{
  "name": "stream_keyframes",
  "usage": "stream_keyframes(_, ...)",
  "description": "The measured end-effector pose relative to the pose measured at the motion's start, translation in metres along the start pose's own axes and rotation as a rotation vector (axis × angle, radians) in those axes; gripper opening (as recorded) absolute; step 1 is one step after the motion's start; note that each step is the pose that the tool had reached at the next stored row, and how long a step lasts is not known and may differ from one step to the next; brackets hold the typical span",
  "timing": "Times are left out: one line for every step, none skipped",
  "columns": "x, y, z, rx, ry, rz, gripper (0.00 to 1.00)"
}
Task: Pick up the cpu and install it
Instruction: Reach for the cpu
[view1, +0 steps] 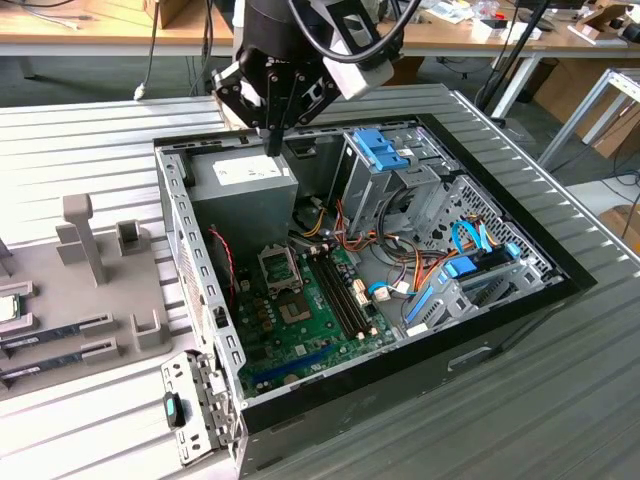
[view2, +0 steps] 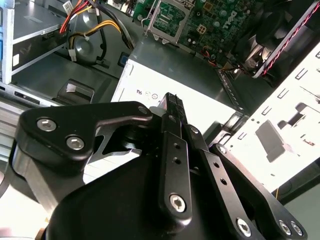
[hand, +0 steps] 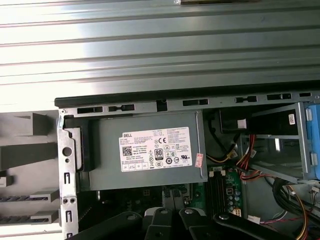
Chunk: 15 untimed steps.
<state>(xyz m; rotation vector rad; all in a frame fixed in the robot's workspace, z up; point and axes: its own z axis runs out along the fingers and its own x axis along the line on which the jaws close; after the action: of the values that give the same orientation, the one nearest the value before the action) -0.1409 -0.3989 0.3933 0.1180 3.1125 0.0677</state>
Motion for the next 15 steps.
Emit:
stream_keyframes(0.0003, 0.0000, 0.0000, 0.0000, 0.0000, 0.000, 0.11)
stream_keyframes(0.0005, 0.0000, 0.0000, 0.0000, 0.0000, 0.000, 0.11)
stream_keyframes(0.0007, -0.0001, 0.0000, 0.0000, 0.0000, 0.000, 0.11)
stream_keyframes(0.0009, -0.0001, 0.0000, 0.0000, 0.0000, 0.000, 0.11)
stream_keyframes(0.0010, -0.0001, 0.0000, 0.0000, 0.0000, 0.000, 0.11)
stream_keyframes(0.0012, -0.0001, 0.0000, 0.0000, 0.0000, 0.000, 0.11)
stream_keyframes(0.0013, -0.0001, -0.0001, 0.0000, 0.0000, 0.000, 0.11)
stream_keyframes(0.0014, -0.0001, 0.0000, 0.0000, 0.0000, 0.000, 0.11)
stream_keyframes(0.0015, -0.0001, -0.0001, 0.0000, 0.0000, 0.000, 0.11)
stream_keyframes(0.0017, -0.0001, -0.0001, 0.0000, 0.0000, 0.000, 0.11)
stream_keyframes(0.0019, -0.0001, 0.0000, 0.0000, 0.0000, 0.000, 0.11)
stream_keyframes(0.0021, -0.0002, 0.0000, 0.0000, 0.0000, 0.000, 0.11)
stream_keyframes(0.0023, -0.0002, -0.0001, 0.0000, 0.0000, 0.000, 0.11)
stream_keyframes(0.0025, -0.0002, -0.0001, 0.0000, 0.0000, 0.000, 0.11)
stream_keyframes(0.0027, -0.0002, -0.0001, 0.0000, 0.0000, 0.000, 0.11)
